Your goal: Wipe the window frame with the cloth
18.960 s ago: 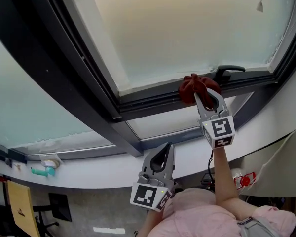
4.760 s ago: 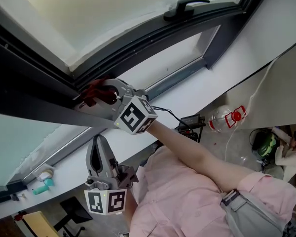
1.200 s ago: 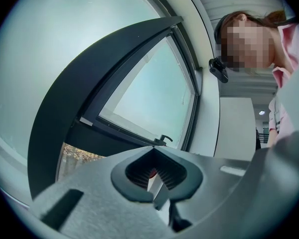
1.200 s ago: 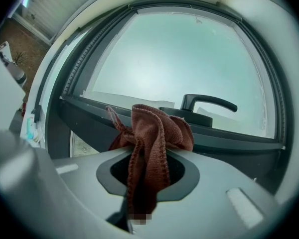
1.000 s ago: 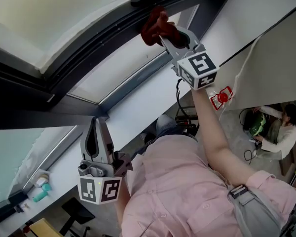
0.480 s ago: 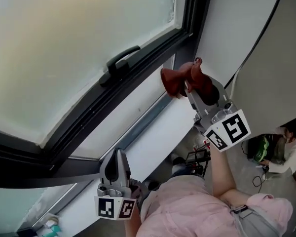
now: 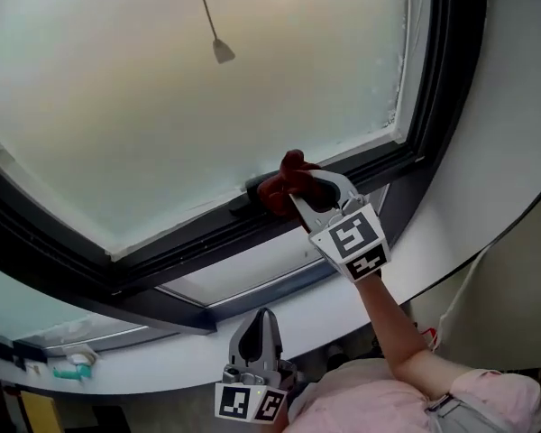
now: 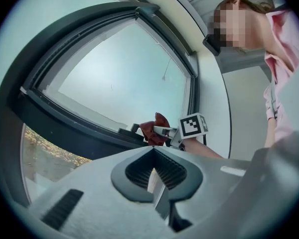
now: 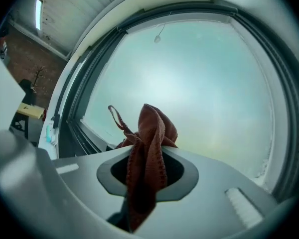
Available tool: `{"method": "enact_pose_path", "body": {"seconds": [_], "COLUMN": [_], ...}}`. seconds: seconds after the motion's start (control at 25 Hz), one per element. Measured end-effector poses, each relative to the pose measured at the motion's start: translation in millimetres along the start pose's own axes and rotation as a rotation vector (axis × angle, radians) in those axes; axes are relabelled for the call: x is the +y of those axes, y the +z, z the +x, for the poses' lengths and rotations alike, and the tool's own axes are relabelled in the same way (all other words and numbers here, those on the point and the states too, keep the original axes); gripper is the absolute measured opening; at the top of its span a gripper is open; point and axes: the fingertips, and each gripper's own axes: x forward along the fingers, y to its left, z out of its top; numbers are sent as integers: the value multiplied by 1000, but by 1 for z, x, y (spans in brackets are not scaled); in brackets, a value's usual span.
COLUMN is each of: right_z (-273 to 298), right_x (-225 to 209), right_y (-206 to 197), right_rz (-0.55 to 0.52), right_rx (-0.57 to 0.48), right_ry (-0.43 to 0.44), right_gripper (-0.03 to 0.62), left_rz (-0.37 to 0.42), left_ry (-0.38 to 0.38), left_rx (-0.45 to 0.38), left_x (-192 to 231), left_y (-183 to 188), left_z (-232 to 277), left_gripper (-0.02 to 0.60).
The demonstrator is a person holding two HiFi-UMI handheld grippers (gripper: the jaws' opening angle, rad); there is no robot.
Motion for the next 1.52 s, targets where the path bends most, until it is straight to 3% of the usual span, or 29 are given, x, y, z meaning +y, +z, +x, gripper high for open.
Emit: {"method": "enact_pose_path", "body": {"seconds": [0.2, 0.44, 0.84, 1.0, 1.12, 1.32, 1.52], "right_z": [23, 31, 18, 13, 24, 22, 23], "right_x": [17, 9, -7, -27, -40, -35, -36], "right_y": [-38, -42, -53, -60, -48, -55, -58], "right_rz": [-83, -98, -99, -82, -82, -68, -78], "right_rx": [114, 96, 147, 183, 143, 155, 178], "right_ry": [25, -29, -67, -95, -65, -73, -79], "right_gripper": [75, 72, 72, 72, 72, 73, 73], "left_rz": [23, 30, 41, 63, 105, 123, 163], "left_ry": [104, 129, 31, -57, -124, -185, -223], "left_rx": [-27, -38, -22, -27, -52, 11, 4], "left_x": [3, 16, 20, 6, -1, -11, -19], "left_y": [2, 9, 22, 30, 38, 19, 19], "left_z": [-8, -5, 24, 43, 58, 65, 87], "left_gripper": [-3, -3, -3, -3, -3, -3, -3]}}
